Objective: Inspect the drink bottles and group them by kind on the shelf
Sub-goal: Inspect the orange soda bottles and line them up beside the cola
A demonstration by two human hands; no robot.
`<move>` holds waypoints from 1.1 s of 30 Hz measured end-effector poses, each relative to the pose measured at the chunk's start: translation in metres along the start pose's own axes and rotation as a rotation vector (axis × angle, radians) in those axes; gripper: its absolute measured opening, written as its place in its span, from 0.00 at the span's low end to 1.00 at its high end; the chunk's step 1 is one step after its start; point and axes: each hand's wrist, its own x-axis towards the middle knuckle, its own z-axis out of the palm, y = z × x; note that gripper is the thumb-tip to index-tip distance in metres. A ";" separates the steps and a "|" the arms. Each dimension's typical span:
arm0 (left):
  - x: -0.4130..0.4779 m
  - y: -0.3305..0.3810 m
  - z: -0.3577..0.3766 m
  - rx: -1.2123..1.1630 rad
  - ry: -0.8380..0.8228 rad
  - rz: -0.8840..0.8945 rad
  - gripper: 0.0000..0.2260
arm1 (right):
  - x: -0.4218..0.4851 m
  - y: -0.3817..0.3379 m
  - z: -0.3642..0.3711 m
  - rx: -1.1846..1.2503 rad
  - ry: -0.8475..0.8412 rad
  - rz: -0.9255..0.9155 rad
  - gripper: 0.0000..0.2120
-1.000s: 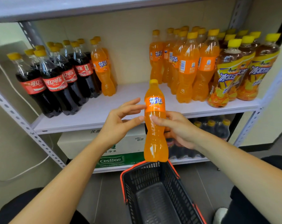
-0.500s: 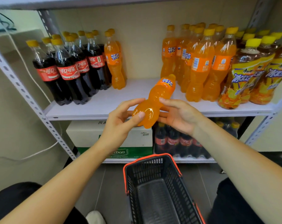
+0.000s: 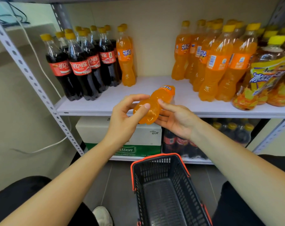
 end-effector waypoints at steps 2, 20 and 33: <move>0.001 0.001 -0.004 0.090 -0.055 0.117 0.12 | 0.001 0.000 0.001 0.032 0.003 0.009 0.25; 0.003 0.002 -0.015 0.162 -0.194 0.377 0.21 | 0.001 -0.001 0.003 0.092 -0.028 0.029 0.27; 0.012 0.003 -0.021 -0.121 -0.256 0.160 0.22 | -0.001 -0.008 -0.003 0.090 -0.027 0.059 0.25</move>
